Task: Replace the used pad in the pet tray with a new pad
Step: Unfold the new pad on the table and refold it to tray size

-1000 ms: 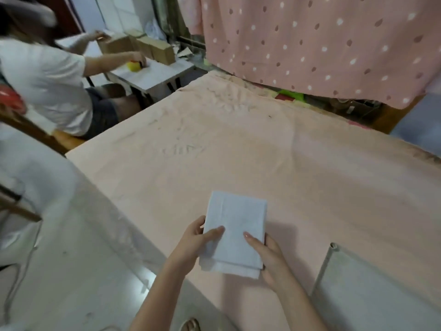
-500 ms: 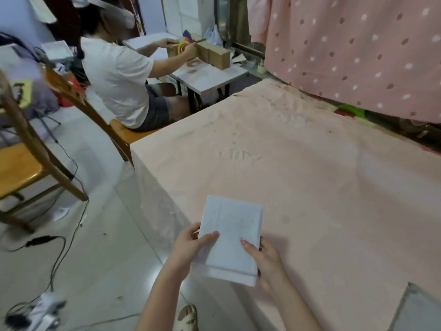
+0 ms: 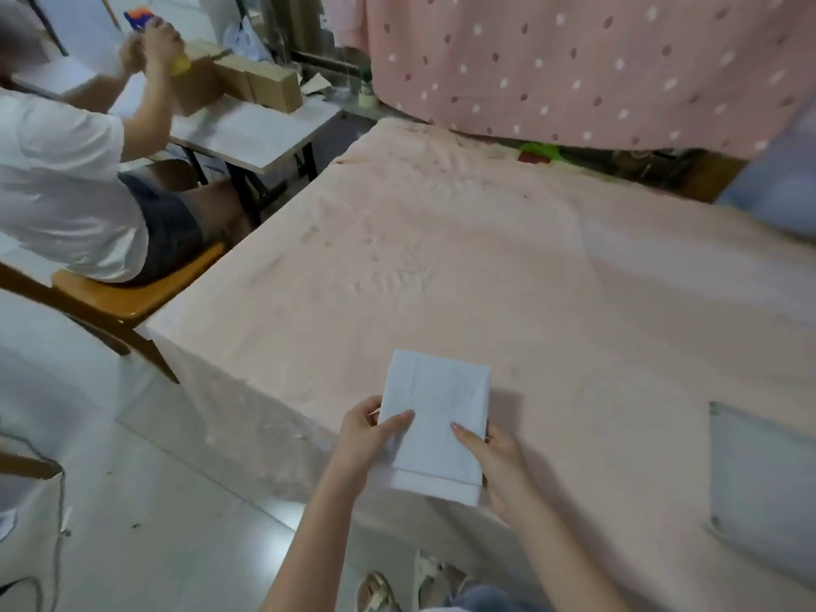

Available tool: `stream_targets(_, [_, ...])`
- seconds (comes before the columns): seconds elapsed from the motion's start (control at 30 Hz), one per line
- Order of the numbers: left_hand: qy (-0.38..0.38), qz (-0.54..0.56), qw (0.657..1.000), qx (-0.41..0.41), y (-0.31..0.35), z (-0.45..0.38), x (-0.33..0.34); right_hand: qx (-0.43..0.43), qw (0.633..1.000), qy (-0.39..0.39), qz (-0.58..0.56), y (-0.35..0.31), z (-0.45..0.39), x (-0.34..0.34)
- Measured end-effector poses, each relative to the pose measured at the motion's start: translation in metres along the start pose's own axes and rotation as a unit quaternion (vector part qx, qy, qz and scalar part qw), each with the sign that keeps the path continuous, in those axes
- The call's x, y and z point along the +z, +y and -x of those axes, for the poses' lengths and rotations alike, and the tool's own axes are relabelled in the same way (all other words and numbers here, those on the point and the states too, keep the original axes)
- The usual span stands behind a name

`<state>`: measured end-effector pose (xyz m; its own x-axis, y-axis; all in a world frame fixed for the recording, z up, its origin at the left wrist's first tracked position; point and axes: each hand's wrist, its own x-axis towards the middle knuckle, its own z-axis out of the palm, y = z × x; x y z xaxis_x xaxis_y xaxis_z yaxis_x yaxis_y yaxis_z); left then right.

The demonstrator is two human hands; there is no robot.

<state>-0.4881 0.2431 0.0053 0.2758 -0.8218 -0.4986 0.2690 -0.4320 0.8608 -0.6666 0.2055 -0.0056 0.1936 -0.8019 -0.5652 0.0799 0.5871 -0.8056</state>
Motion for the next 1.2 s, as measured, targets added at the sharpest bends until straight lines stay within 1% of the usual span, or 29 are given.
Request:
stream_targets(0.13, [-0.023, -0.037, 0.999, -0.019, 0.002, -0.032, 0.017, -0.006, 0.999, 0.049, -0.003, -0.004, -0.015, -0.013])
stream_targets(0.23, [-0.036, -0.102, 0.994, -0.027, 0.008, -0.056, 0.027, 0.008, 0.997, 0.080, -0.002, -0.005, -0.028, -0.022])
stream_targets(0.33, [-0.041, -0.167, 0.985, -0.018, 0.011, -0.079, 0.034, 0.017, 0.993, 0.116, 0.016, -0.006, -0.041, -0.029])
stream_targets(0.43, [-0.051, -0.264, 0.963, -0.008, 0.012, -0.102, 0.039, 0.026, 0.989, 0.134, 0.048, -0.005, -0.051, -0.035])
stream_targets(0.53, [-0.072, -0.333, 0.940, 0.006, 0.007, -0.118, 0.045, 0.016, 0.987, 0.140, 0.083, -0.003, -0.058, -0.042])
stream_targets(0.63, [-0.090, -0.409, 0.908, 0.032, -0.001, -0.126, 0.045, 0.014, 0.980, 0.157, 0.120, 0.007, -0.061, -0.043])
stream_targets(0.7, [-0.101, -0.447, 0.888, 0.030, -0.006, -0.129, 0.041, 0.020, 0.977, 0.158, 0.143, 0.016, -0.061, -0.041])
stream_targets(0.77, [-0.110, -0.463, 0.879, 0.023, -0.010, -0.132, 0.037, 0.023, 0.974, 0.156, 0.161, 0.022, -0.063, -0.038])
stream_targets(0.83, [-0.121, -0.454, 0.882, 0.021, -0.012, -0.135, 0.029, 0.016, 0.971, 0.156, 0.180, 0.023, -0.064, -0.034])
stream_targets(0.97, [-0.155, -0.456, 0.876, 0.040, -0.012, -0.136, 0.012, -0.003, 0.963, 0.169, 0.208, 0.025, -0.064, -0.022])
stream_targets(1.07, [-0.166, -0.459, 0.871, 0.050, -0.012, -0.137, 0.004, -0.007, 0.958, 0.187, 0.219, 0.032, -0.065, -0.014])
stream_targets(1.2, [-0.168, -0.502, 0.846, 0.068, -0.013, -0.140, 0.003, 0.002, 0.954, 0.208, 0.214, 0.037, -0.067, -0.011])
